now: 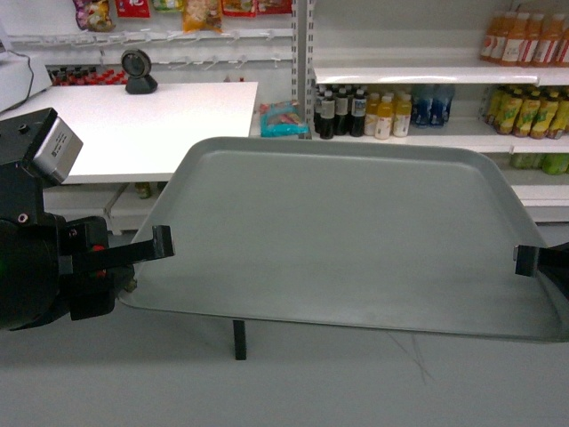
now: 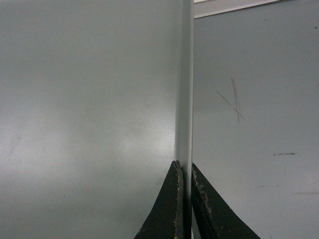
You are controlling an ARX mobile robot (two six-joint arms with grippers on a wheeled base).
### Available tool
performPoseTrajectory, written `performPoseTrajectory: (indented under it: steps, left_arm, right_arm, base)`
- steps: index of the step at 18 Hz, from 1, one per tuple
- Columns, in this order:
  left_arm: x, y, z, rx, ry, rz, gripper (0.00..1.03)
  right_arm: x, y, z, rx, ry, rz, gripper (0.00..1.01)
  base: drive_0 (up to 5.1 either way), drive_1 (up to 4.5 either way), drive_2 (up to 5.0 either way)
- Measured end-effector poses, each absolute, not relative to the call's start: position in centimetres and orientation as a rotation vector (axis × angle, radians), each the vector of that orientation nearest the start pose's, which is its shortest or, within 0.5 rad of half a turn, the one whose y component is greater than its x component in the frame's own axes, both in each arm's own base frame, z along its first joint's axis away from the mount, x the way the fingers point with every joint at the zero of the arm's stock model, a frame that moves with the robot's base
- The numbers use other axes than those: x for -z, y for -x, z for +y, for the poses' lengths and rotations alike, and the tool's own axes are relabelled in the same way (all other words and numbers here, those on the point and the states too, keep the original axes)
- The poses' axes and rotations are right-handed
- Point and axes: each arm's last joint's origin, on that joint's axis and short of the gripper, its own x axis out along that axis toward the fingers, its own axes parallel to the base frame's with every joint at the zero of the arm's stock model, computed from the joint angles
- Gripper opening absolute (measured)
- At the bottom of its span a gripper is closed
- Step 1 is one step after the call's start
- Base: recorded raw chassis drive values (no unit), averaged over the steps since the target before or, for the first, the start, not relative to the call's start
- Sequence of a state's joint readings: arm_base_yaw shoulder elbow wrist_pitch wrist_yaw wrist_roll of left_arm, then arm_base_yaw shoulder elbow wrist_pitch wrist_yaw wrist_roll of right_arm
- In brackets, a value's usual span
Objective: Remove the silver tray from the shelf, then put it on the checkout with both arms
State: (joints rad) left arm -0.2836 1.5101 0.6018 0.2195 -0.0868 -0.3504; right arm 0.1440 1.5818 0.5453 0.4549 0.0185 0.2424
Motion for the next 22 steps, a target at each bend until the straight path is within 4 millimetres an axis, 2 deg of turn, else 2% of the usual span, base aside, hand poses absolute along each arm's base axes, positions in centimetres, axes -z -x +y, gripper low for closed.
performPoseTrajectory:
  steps: [22]
  left_arm:
    - [-14.93, -26.62, -7.49, 0.067, 0.208, 0.702, 0.03]
  right_arm:
    - [-13.39, -27.72, 3.96, -0.05, -0.188, 0.593, 0.04]
  base:
    - [-5.0, 2.45, 2.5]
